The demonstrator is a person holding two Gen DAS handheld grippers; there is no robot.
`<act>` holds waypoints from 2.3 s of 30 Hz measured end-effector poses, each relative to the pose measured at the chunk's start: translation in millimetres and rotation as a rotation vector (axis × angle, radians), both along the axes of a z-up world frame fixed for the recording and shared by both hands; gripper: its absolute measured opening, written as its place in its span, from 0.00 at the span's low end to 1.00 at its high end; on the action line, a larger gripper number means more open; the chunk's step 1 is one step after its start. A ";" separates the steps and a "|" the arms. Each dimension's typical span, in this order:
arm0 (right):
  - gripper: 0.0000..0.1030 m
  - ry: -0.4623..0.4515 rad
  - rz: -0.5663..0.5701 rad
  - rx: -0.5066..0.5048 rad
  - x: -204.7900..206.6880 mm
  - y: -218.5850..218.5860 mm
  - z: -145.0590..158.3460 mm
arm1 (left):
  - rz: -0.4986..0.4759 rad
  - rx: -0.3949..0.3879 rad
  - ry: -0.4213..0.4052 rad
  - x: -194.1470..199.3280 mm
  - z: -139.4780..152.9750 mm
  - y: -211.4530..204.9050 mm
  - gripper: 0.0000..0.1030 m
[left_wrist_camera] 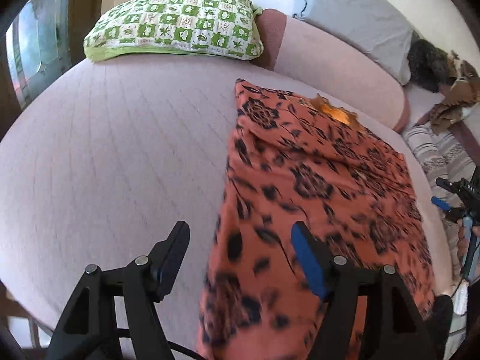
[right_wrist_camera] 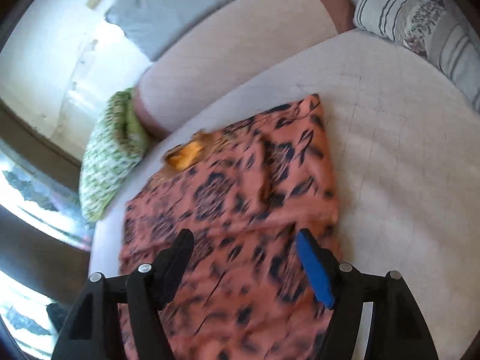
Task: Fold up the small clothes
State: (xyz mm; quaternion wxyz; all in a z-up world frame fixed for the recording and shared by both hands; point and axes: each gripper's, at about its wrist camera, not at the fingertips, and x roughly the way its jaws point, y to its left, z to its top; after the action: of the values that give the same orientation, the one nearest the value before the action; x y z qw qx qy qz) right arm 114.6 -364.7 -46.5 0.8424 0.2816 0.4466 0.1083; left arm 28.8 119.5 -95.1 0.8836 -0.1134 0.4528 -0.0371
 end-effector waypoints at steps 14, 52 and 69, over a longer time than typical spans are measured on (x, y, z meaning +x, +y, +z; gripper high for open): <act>0.86 0.008 0.092 -0.032 -94.4 20.4 -15.7 | 0.008 0.020 0.043 -49.4 -6.2 -16.3 0.72; 0.21 0.327 0.115 -0.157 -147.1 2.4 -71.6 | -0.110 0.098 0.139 -80.1 -41.3 -24.4 0.06; 0.11 -0.065 0.018 0.350 29.0 -42.7 33.1 | -0.086 -0.140 -0.154 99.6 96.2 -5.7 0.25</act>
State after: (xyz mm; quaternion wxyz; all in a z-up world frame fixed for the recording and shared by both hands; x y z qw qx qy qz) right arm 143.6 -407.4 -13.4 0.7936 0.4163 0.3957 0.2009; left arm 128.4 113.8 1.1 0.9032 -0.1519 0.3845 -0.1151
